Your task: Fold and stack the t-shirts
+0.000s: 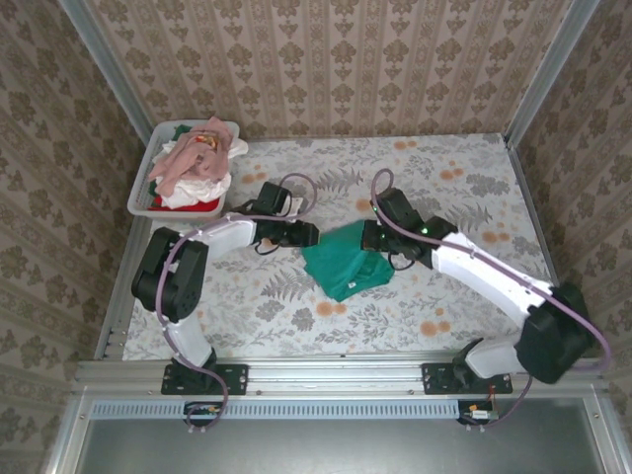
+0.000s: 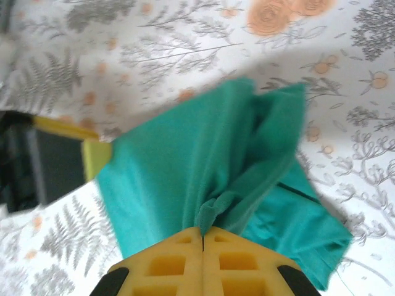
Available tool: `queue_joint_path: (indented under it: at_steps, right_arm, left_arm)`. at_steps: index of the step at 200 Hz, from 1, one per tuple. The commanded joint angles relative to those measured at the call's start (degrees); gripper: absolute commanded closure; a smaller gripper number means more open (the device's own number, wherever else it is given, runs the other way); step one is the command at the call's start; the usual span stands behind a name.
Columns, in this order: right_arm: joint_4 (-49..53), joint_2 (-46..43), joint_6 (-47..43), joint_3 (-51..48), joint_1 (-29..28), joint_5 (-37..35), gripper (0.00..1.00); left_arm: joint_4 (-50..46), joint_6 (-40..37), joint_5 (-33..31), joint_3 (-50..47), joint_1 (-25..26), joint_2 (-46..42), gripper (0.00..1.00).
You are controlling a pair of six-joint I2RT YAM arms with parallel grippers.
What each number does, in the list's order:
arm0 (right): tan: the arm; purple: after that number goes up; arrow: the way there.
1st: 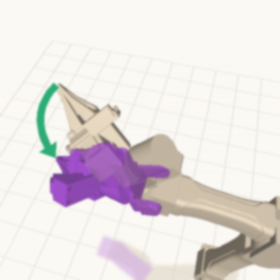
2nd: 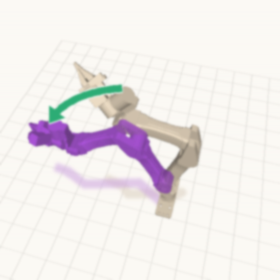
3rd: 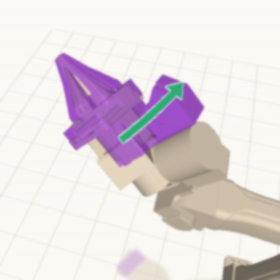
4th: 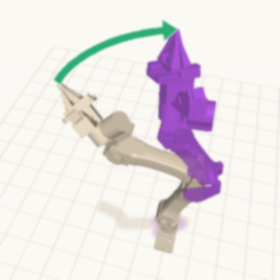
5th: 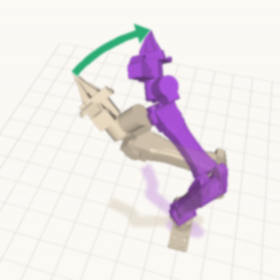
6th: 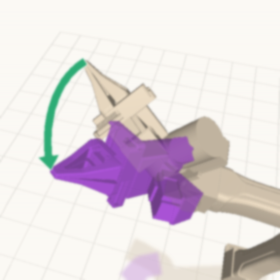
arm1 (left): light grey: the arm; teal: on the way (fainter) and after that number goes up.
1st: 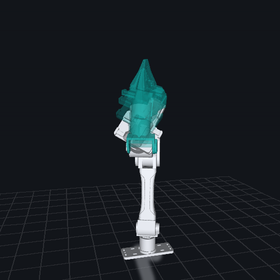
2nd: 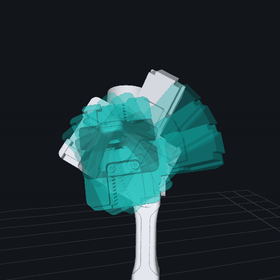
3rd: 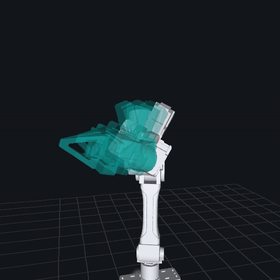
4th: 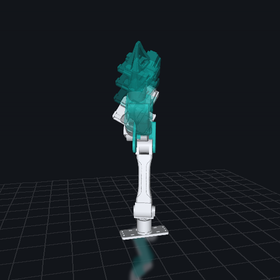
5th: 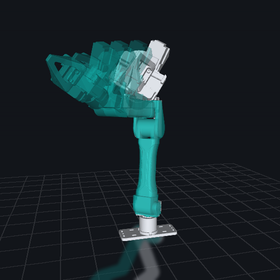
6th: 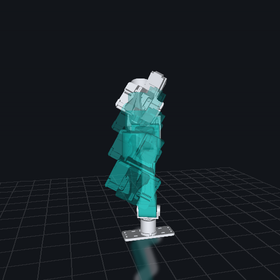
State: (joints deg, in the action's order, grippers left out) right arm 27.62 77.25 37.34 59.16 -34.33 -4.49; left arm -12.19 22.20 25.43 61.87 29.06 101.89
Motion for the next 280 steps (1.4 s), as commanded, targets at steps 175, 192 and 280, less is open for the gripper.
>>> queue_joint_path:
  at_steps: [175, 192, 280]
  right_arm:
    - [1.74, -7.23, 3.82, -23.9, -1.97, 0.75, 0.62]
    - [4.45, -13.82, 3.25, -22.95, -1.97, 0.2, 0.56]
    - [-11.14, -2.23, 7.23, -22.97, -1.97, 3.29, 0.74]
  left_arm:
    - [-2.71, 4.73, -8.55, -6.69, 13.21, -16.13, 0.48]
    - [0.46, 7.18, -8.29, -9.17, 16.77, -16.62, 0.48]
    - [11.47, 16.08, -7.87, -26.76, 22.84, -13.79, 0.64]
